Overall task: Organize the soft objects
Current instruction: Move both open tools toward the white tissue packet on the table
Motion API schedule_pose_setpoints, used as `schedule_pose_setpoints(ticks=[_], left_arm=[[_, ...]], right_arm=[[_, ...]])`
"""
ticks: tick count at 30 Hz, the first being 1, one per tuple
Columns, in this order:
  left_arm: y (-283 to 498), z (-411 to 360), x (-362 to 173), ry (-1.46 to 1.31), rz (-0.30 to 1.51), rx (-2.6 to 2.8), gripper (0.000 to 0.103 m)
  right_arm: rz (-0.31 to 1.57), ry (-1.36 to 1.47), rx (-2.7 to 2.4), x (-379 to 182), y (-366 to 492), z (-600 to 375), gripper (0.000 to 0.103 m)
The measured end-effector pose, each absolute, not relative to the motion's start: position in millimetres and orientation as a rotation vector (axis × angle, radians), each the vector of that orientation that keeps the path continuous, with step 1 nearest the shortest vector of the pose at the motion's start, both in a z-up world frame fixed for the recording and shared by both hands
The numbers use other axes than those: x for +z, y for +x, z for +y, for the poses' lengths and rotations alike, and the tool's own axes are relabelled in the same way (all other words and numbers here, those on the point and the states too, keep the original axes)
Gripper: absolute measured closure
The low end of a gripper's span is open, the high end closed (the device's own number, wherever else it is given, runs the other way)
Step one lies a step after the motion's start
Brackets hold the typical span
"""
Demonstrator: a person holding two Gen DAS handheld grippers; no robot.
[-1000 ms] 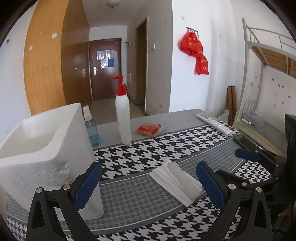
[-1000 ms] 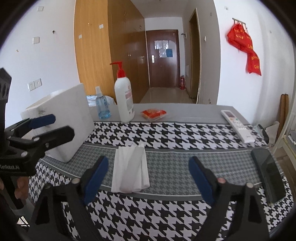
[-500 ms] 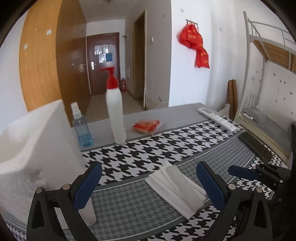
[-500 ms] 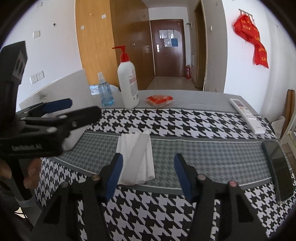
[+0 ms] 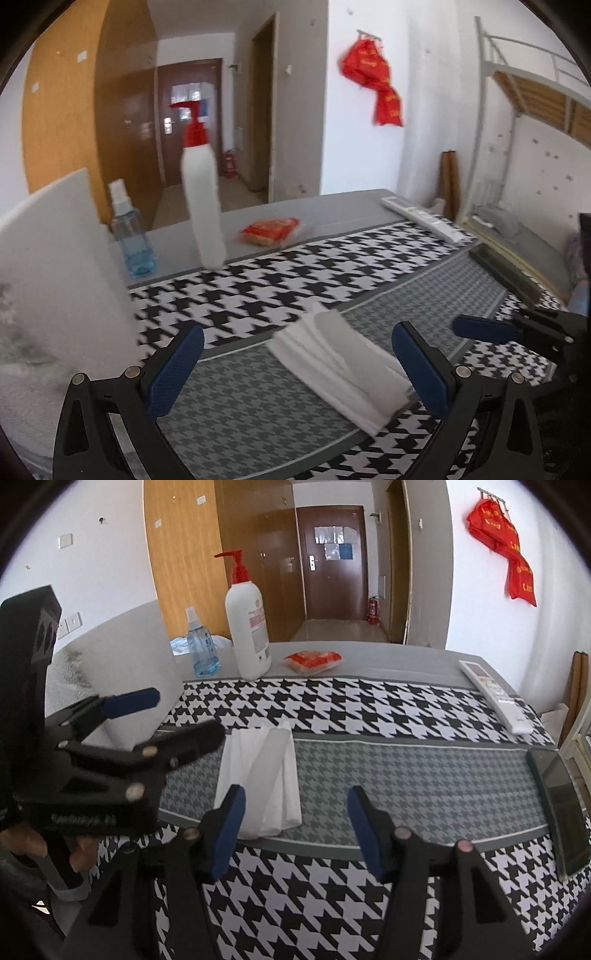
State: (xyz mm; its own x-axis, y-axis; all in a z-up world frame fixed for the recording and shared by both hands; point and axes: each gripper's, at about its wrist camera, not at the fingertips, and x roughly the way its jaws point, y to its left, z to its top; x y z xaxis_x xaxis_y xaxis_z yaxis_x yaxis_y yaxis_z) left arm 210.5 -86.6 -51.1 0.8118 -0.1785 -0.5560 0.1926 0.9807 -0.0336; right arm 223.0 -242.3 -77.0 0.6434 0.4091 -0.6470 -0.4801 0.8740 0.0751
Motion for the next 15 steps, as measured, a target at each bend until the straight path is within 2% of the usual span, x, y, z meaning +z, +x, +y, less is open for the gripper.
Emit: schedule_pose_setpoints(ticks=[15], left_arm=[[209.4,-70.0,-60.9,0.039,0.643,-0.068,0.001]], right_arm=[[0.755,-0.148,0.552,-86.8,231.8,-215.5,0.041]])
